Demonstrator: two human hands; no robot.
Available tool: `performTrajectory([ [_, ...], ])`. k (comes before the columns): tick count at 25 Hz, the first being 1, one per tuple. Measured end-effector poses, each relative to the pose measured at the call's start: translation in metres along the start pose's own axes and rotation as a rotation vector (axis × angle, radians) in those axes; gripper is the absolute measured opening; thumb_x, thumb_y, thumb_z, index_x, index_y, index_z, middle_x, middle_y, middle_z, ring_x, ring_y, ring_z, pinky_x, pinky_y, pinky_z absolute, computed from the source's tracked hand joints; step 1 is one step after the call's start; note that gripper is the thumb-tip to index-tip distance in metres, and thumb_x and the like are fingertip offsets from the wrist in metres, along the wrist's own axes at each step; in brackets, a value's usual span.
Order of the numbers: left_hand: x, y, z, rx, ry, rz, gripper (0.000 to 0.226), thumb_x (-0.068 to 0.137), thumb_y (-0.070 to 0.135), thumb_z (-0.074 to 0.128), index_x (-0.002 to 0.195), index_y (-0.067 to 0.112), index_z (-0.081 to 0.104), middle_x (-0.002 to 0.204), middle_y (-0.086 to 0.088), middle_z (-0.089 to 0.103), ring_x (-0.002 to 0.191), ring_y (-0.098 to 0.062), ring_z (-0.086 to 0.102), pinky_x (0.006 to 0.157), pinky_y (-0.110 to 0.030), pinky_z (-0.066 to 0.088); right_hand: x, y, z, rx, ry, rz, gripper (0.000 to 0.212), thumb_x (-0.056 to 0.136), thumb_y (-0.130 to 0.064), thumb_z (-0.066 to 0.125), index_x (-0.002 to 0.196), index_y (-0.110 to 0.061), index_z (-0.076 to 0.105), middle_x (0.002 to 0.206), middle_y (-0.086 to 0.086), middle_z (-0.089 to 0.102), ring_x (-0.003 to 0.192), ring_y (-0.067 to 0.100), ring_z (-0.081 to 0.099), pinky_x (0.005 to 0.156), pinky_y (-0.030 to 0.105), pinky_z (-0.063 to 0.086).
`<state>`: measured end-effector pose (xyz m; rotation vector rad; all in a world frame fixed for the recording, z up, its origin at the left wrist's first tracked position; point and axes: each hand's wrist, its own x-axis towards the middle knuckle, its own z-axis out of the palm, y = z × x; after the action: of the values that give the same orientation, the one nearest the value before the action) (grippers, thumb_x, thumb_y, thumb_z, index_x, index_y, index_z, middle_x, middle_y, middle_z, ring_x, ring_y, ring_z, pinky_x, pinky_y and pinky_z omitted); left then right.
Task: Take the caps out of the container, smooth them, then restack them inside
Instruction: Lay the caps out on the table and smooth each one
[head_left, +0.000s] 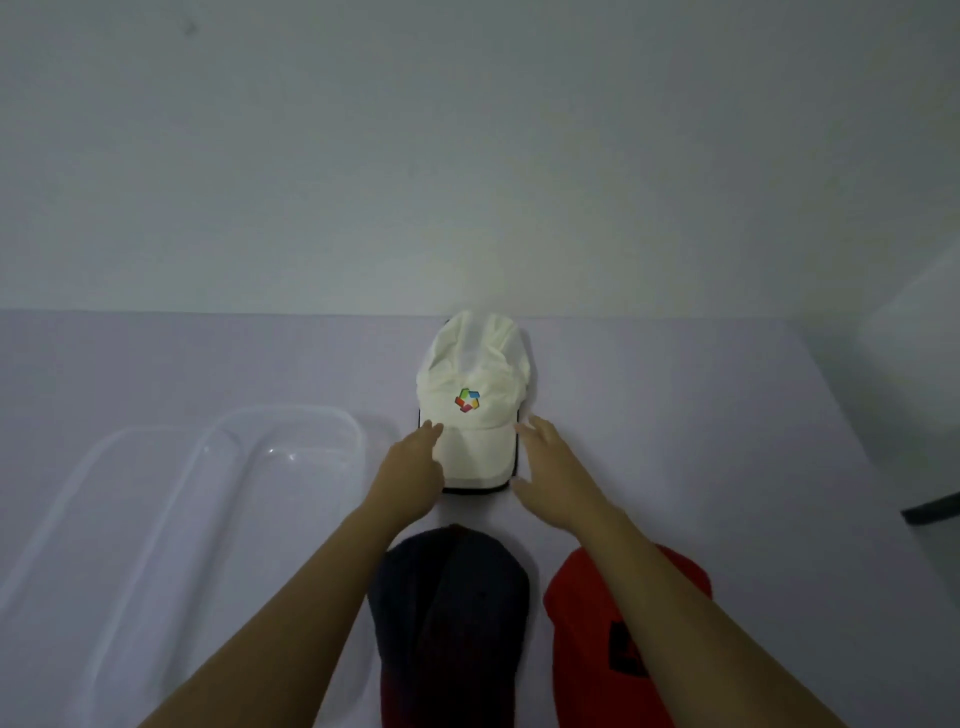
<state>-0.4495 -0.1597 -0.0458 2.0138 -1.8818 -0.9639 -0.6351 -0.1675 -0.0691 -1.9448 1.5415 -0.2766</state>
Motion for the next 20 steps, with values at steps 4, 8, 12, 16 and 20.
performTrajectory([
  [4,0.022,-0.028,0.008,0.108,-0.169,0.104,0.085,0.082,-0.002,0.049,0.148,0.009,-0.003,0.159,-0.011,-0.006,0.143,-0.03,0.018,0.112,-0.034,0.029,0.03,0.008,0.046,-0.219,0.058,-0.021,0.1,0.076,-0.025,0.063,0.149,-0.007,-0.003,0.155,0.022,0.004,0.126,0.037,0.041,0.096,0.039,0.043],
  [8,0.029,-0.034,0.02,0.22,-0.21,0.161,0.087,0.087,0.005,0.05,0.146,0.006,-0.014,0.156,-0.016,-0.017,0.146,-0.029,0.001,0.115,-0.038,0.025,0.036,0.015,0.064,-0.249,0.126,-0.055,0.094,0.068,-0.022,0.072,0.141,0.007,0.022,0.142,0.033,0.035,0.098,0.039,0.064,0.074,0.041,0.055],
  [12,0.027,-0.027,0.024,0.266,-0.046,0.142,0.066,0.097,0.015,0.031,0.147,0.012,-0.012,0.158,-0.014,-0.012,0.146,-0.032,-0.001,0.115,-0.042,0.021,0.025,0.003,0.062,-0.233,0.215,-0.044,0.067,0.081,-0.029,0.044,0.135,0.009,0.035,0.132,0.028,0.051,0.097,0.033,0.066,0.077,0.041,0.056],
  [16,0.01,-0.019,0.018,0.142,0.06,0.19,0.065,0.097,0.006,0.026,0.146,0.018,-0.016,0.157,-0.009,-0.016,0.145,-0.034,-0.006,0.115,-0.041,0.017,0.019,-0.007,0.048,-0.149,0.321,-0.068,0.069,0.081,-0.023,0.051,0.14,0.007,0.031,0.14,0.026,0.043,0.118,0.036,0.055,0.089,0.046,0.053],
  [20,-0.022,-0.017,0.008,-0.03,0.174,0.315,0.071,0.096,0.009,0.038,0.143,0.021,-0.014,0.156,-0.006,-0.011,0.143,-0.034,0.019,0.109,-0.037,0.033,-0.003,-0.033,0.03,-0.019,0.396,-0.11,0.071,0.086,-0.017,0.044,0.145,-0.001,0.008,0.153,0.02,0.02,0.134,0.033,0.036,0.104,0.046,0.041],
])
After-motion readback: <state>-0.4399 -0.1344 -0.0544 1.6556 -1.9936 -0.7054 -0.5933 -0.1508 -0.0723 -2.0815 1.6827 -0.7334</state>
